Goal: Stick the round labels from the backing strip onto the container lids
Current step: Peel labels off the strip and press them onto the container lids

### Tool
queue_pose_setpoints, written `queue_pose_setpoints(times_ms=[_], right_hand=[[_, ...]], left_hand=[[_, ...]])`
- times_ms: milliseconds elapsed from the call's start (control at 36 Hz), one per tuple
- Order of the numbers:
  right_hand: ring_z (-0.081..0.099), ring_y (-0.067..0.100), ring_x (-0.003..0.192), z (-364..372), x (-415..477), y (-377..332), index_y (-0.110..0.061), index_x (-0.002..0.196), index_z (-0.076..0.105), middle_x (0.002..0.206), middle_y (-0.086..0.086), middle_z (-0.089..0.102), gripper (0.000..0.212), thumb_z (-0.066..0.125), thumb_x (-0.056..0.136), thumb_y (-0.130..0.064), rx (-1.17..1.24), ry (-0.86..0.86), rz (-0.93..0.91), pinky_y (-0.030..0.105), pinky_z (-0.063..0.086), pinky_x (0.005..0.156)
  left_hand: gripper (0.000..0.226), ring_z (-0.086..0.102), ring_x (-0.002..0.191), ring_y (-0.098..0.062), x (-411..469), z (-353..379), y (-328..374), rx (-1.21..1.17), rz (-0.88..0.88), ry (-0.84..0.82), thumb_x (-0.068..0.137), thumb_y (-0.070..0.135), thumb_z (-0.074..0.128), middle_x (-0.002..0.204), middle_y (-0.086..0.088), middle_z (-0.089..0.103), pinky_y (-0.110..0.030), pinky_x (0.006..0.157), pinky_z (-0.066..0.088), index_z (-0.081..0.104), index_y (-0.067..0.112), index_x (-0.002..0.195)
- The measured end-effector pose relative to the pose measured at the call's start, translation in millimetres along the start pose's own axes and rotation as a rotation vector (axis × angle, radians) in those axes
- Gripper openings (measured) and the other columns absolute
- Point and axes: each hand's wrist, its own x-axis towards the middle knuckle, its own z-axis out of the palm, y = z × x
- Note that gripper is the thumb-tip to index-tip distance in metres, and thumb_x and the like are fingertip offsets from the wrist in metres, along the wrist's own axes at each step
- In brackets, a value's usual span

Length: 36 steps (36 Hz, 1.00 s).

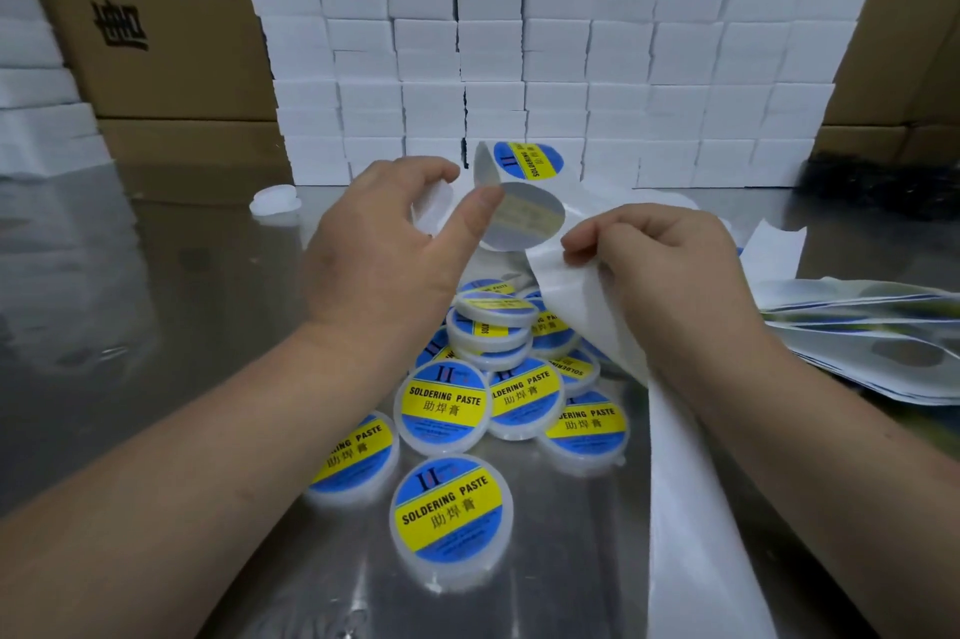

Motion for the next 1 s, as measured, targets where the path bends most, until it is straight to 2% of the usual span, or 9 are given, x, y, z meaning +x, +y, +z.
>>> queue_pose_setpoints(times_ms=[83, 167, 278, 361, 556, 667, 750, 833, 1000], right_hand=[[0.057, -0.008, 0.062, -0.9, -1.2, -1.5, -0.023, 0.053, 0.068, 0.063, -0.016, 0.067, 0.029, 0.051, 0.076, -0.026, 0.071, -0.019, 0.020, 0.003, 0.038, 0.053], [0.054, -0.004, 0.057, 0.1, -1.2, 0.5, -0.022, 0.055, 0.068, 0.063, -0.012, 0.067, 0.039, 0.050, 0.084, -0.041, 0.050, -0.009, 0.054, 0.006, 0.038, 0.052], [0.050, -0.004, 0.049, 0.5, 0.7, 1.3, -0.024, 0.049, 0.066, 0.053, -0.015, 0.061, 0.047, 0.049, 0.089, -0.043, -0.003, 0.032, 0.060, 0.006, 0.033, 0.047], [0.048, -0.004, 0.046, 0.8, 0.5, 0.9, -0.025, 0.049, 0.066, 0.048, -0.015, 0.057, 0.048, 0.049, 0.089, -0.045, -0.013, 0.027, 0.062, 0.006, 0.032, 0.045], [0.054, -0.006, 0.051, 0.5, 0.7, -2.0, -0.027, 0.053, 0.069, 0.059, -0.016, 0.066, 0.040, 0.053, 0.087, -0.042, 0.066, 0.028, 0.100, 0.005, 0.037, 0.049], [0.056, 0.005, 0.060, 0.7, 1.6, -0.2, -0.018, 0.059, 0.069, 0.061, -0.009, 0.065, 0.034, 0.058, 0.085, -0.037, 0.095, 0.014, 0.106, 0.022, 0.043, 0.062], [0.051, 0.011, 0.061, 0.3, 1.7, 0.2, -0.015, 0.063, 0.065, 0.060, -0.004, 0.058, 0.027, 0.060, 0.083, -0.034, 0.095, 0.009, 0.109, 0.029, 0.040, 0.063], [0.054, 0.009, 0.062, 1.4, 2.4, 1.3, -0.016, 0.064, 0.066, 0.062, -0.005, 0.061, 0.018, 0.062, 0.079, -0.024, 0.106, 0.016, 0.119, 0.026, 0.042, 0.062], [0.054, -0.003, 0.056, 1.3, 4.2, 2.7, -0.020, 0.062, 0.068, 0.061, -0.016, 0.064, 0.019, 0.064, 0.080, -0.019, 0.125, 0.044, 0.097, 0.008, 0.040, 0.050]], left_hand=[[0.048, 0.052, 0.099, -0.003, -0.1, -1.8, 1.6, 0.017, 0.037, 0.014, 0.074, 0.056, 0.052, 0.100, 0.015, 0.055, -0.024, 0.085, 0.042, 0.064, 0.024, 0.107], [0.047, 0.046, 0.094, 0.003, -0.2, -2.2, 2.5, 0.056, 0.109, 0.023, 0.076, 0.053, 0.054, 0.100, 0.014, 0.052, -0.014, 0.079, 0.035, 0.065, 0.020, 0.108], [0.046, 0.044, 0.095, 0.002, 0.4, -4.9, 2.7, 0.069, 0.184, 0.062, 0.080, 0.049, 0.057, 0.100, 0.010, 0.051, -0.001, 0.078, 0.028, 0.065, 0.012, 0.108], [0.049, 0.047, 0.096, -0.006, -0.4, -6.5, 5.0, 0.085, 0.248, 0.078, 0.081, 0.046, 0.054, 0.099, 0.005, 0.052, -0.005, 0.082, 0.030, 0.064, 0.006, 0.107], [0.049, 0.053, 0.096, -0.019, -3.6, -7.2, 9.9, 0.124, 0.312, 0.064, 0.080, 0.043, 0.058, 0.102, -0.014, 0.062, -0.021, 0.084, 0.037, 0.063, 0.001, 0.106], [0.053, 0.058, 0.096, -0.027, -4.5, -6.1, 10.4, 0.150, 0.337, 0.041, 0.076, 0.045, 0.061, 0.100, -0.015, 0.062, -0.028, 0.085, 0.041, 0.063, 0.000, 0.105], [0.053, 0.058, 0.094, -0.028, -4.0, -5.8, 9.8, 0.152, 0.350, 0.046, 0.074, 0.044, 0.064, 0.099, -0.015, 0.062, -0.030, 0.084, 0.042, 0.063, 0.000, 0.104], [0.052, 0.059, 0.093, -0.029, -2.7, -5.3, 8.2, 0.172, 0.360, 0.057, 0.073, 0.042, 0.067, 0.099, -0.015, 0.062, -0.031, 0.084, 0.043, 0.063, 0.000, 0.104], [0.050, 0.058, 0.096, -0.031, -1.9, -3.6, 6.7, 0.217, 0.339, 0.013, 0.072, 0.037, 0.071, 0.102, -0.015, 0.061, -0.028, 0.085, 0.039, 0.062, 0.002, 0.106]])
